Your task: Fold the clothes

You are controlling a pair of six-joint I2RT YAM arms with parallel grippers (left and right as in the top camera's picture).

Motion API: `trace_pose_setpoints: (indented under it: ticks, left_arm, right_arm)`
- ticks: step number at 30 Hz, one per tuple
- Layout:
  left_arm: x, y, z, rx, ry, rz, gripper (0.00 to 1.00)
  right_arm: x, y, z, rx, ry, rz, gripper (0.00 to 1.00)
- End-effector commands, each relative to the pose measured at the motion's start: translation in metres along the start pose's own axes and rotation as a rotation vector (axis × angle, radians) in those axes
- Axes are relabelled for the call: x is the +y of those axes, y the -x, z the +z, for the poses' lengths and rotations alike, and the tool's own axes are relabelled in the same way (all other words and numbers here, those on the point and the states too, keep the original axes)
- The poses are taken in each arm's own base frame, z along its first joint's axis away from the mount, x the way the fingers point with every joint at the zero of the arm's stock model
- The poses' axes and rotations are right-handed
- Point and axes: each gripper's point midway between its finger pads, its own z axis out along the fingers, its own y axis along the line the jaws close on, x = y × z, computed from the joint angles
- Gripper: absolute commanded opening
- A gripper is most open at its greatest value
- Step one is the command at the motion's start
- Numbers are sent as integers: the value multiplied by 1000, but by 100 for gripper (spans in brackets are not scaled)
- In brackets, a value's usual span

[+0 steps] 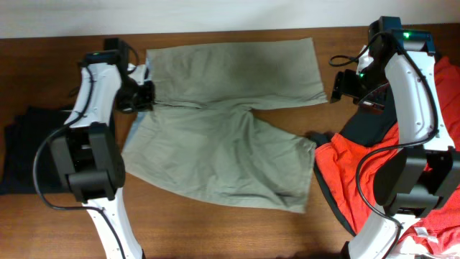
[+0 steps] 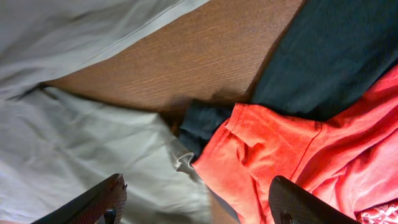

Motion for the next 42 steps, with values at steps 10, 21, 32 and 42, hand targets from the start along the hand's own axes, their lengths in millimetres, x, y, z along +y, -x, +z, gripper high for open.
trace_pose_setpoints:
  ticks: [10,21,32,42]
  left_arm:
    - [66,-49,-6,102,404,-305,0]
    - [90,-50,-14,93,495,-311,0]
    - [23,-19,-119,-156,192,-207,97]
    - [24,-113,-149,-19,254,-300,99]
  right_arm:
    - [39,-121,129,381,71,-125,58]
    - [-7,-49,169,59,23,-22,4]
    - [20,-2,52,-22,79,-57,55]
    - [-8,-88,2,103,89,262,90]
